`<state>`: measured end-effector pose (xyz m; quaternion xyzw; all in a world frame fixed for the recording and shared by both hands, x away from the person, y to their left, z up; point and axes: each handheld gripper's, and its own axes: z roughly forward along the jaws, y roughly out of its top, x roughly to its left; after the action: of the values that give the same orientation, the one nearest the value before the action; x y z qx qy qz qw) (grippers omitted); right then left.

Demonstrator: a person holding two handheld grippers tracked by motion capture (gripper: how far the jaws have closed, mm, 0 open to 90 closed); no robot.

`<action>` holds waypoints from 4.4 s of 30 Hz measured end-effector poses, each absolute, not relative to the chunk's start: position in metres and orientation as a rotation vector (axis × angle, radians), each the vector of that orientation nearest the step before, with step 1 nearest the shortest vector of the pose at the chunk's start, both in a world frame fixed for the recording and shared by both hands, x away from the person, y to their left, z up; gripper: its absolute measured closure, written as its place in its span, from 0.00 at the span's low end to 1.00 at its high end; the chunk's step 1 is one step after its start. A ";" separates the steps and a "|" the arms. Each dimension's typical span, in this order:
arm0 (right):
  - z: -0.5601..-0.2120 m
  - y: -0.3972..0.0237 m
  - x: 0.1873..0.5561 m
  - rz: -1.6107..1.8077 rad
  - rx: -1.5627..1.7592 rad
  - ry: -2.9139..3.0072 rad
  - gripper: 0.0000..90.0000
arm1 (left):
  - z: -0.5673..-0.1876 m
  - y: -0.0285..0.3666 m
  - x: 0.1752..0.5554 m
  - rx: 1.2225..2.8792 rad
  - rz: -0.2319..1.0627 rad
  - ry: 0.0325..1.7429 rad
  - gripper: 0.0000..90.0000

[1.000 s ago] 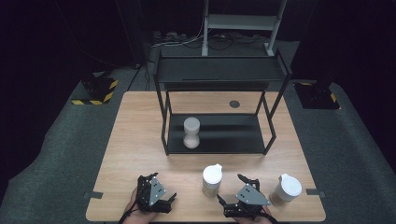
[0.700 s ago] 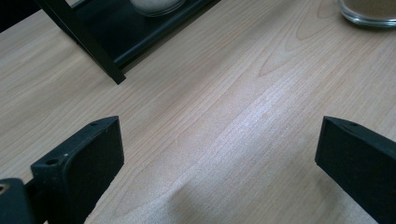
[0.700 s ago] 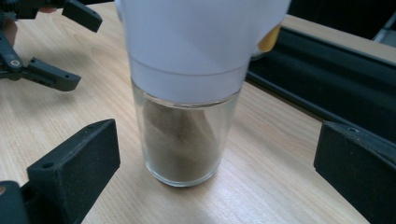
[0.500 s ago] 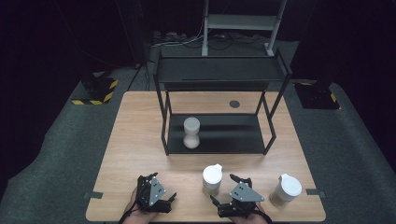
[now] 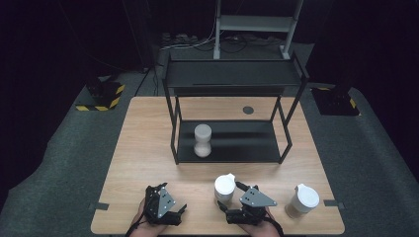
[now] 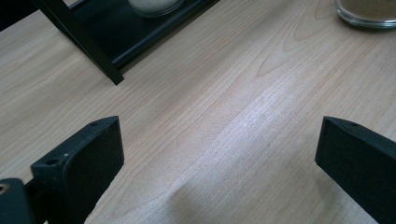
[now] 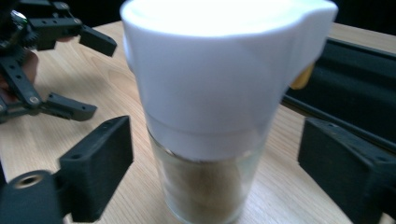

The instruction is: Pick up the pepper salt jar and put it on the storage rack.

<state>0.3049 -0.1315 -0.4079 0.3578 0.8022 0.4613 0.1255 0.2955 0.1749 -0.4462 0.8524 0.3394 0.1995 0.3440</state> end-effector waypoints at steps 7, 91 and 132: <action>-0.406 -0.125 0.309 1.365 1.027 2.347 0.27 | -0.446 0.175 0.296 2.208 0.513 0.884 0.01; -0.392 -0.131 0.390 1.272 1.147 2.148 0.33 | -0.445 0.179 0.296 2.176 0.478 0.877 0.02; -0.402 -0.115 0.446 1.240 1.226 2.080 0.33 | -0.445 0.182 0.296 2.150 0.462 0.873 0.02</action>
<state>0.4462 -0.1153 -0.4020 0.4414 0.7489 0.4465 0.2118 0.2959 0.1822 -0.4448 0.8413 0.3417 0.1807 0.3779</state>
